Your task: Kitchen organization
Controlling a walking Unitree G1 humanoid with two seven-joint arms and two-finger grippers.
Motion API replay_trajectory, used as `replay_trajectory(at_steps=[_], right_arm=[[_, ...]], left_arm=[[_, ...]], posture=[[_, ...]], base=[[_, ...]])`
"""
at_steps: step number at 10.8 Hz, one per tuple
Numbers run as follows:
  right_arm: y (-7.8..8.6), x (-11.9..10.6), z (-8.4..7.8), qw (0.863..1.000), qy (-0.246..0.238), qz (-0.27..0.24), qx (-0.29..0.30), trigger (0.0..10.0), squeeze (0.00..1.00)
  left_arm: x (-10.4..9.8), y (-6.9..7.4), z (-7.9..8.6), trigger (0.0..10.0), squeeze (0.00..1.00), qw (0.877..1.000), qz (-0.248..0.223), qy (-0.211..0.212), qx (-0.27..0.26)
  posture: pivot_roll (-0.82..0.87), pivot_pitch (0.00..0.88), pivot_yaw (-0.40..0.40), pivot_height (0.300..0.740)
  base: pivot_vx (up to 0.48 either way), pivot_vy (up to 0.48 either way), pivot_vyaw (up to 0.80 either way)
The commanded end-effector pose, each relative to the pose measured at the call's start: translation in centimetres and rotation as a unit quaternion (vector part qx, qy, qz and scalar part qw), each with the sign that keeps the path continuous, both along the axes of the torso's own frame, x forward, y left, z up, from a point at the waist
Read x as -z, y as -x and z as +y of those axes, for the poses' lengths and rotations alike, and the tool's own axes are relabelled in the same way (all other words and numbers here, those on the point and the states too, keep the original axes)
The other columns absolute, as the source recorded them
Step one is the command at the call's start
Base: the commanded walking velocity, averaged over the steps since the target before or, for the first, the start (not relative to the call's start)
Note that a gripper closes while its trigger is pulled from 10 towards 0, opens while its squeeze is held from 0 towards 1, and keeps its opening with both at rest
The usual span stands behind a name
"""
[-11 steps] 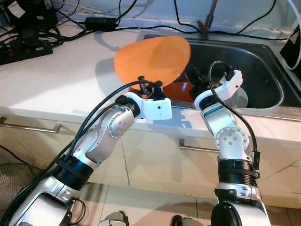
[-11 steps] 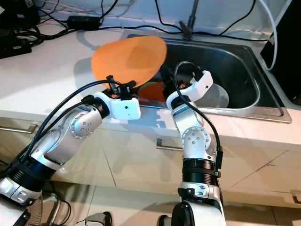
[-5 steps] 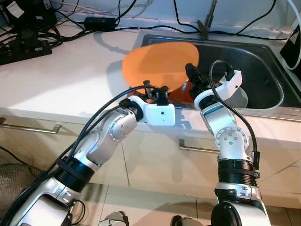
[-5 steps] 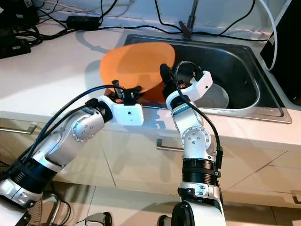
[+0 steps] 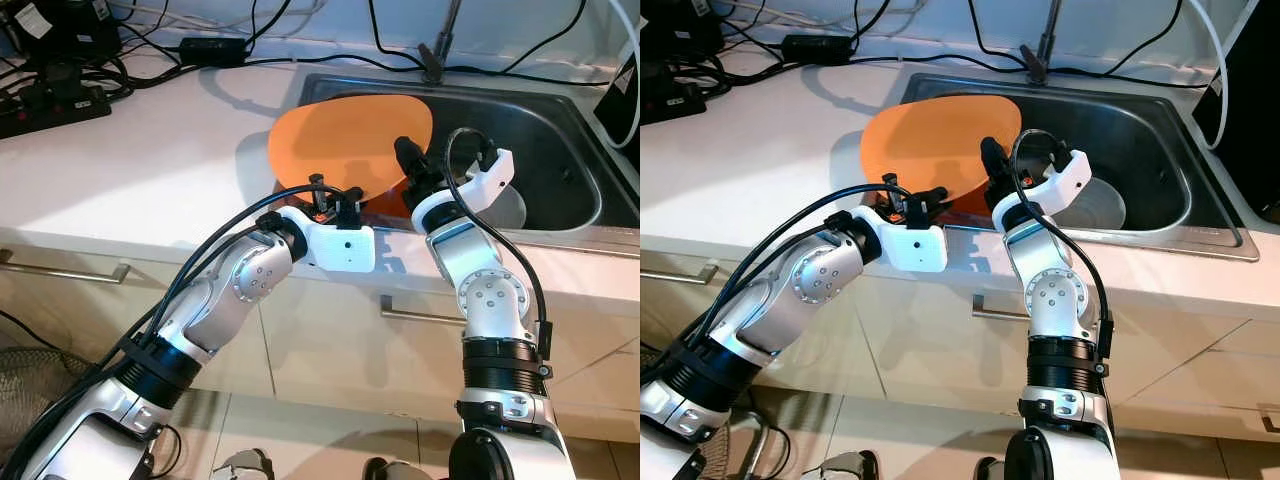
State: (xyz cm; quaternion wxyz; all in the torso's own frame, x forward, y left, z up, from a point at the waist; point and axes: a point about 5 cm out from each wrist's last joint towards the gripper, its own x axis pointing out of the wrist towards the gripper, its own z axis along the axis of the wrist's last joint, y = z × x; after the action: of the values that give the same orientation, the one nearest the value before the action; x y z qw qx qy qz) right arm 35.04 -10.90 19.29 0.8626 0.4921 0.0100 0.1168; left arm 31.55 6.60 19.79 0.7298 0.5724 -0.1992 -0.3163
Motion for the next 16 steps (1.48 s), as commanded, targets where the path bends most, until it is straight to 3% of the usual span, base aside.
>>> replay_trajectory(at_steps=[1, 7, 8, 16], right_arm=[[-0.25, -1.59, 2.23, 0.999, -0.032, -0.013, -0.027, 0.0, 0.0], [-0.26, -1.61, 2.23, 0.999, -0.044, -0.011, -0.031, 0.0, 0.0], [-0.29, -1.64, 2.2, 0.998, -0.045, -0.011, -0.03, 0.0, 0.0], [-0.29, -1.64, 2.2, 0.998, -0.045, -0.011, -0.03, 0.0, 0.0]], left_arm=[[-1.18, 0.4, -0.43, 10.0, 0.0, 0.999, -0.024, 0.011, 0.019], [-1.46, 0.21, -0.32, 10.0, 0.0, 0.999, -0.039, 0.011, 0.02], [-1.61, 0.05, -0.14, 10.0, 0.83, 0.999, -0.047, 0.014, 0.015], [-1.61, 0.05, -0.14, 10.0, 0.83, 0.999, -0.047, 0.014, 0.015]], posture=[[0.08, 0.054, -0.028, 0.74], [0.08, 0.063, -0.028, 0.74], [0.08, 0.066, -0.029, 0.74], [0.08, 0.066, -0.029, 0.74]], base=[[0.0, 0.0, 0.0], [0.0, 0.0, 0.0], [0.0, 0.0, 0.0], [0.0, 0.0, 0.0]])
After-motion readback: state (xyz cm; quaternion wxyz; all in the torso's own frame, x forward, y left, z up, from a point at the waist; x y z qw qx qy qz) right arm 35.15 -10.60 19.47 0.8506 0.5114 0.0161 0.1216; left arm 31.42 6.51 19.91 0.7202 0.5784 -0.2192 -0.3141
